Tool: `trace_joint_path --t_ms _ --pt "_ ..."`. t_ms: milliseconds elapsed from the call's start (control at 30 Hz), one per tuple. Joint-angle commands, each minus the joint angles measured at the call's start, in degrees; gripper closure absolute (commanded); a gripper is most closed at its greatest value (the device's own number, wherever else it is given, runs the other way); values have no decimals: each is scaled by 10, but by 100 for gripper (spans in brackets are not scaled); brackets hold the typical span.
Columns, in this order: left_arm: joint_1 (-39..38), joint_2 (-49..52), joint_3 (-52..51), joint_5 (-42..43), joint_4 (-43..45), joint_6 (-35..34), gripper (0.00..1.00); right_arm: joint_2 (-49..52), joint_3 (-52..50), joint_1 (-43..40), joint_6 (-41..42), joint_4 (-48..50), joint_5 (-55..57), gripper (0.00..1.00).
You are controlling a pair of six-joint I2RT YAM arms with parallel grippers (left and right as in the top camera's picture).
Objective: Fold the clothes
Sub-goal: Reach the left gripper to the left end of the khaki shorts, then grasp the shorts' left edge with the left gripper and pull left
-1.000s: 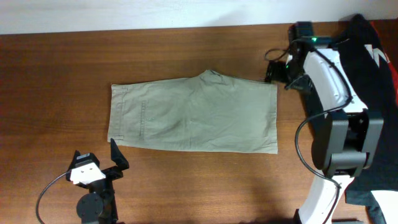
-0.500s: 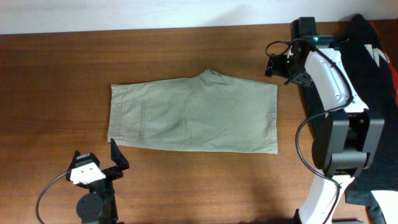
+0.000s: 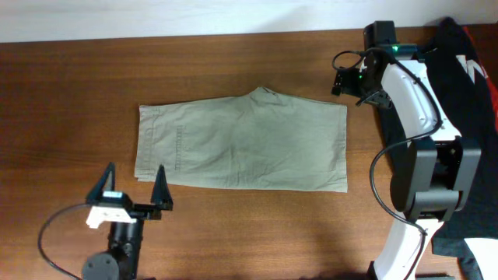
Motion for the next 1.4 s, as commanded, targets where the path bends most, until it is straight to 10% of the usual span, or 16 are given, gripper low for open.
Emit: trace_joint_path --t_ms 0,467,1367 --pt "2 155 129 11 -70 48 1 -13 10 -4 -1 2 9 1" --pt "58 791 725 75 -547 134 1 -13 10 -4 -1 2 9 1" --pt "134 1141 728 176 -625 211 1 -13 10 -4 -1 2 9 1"
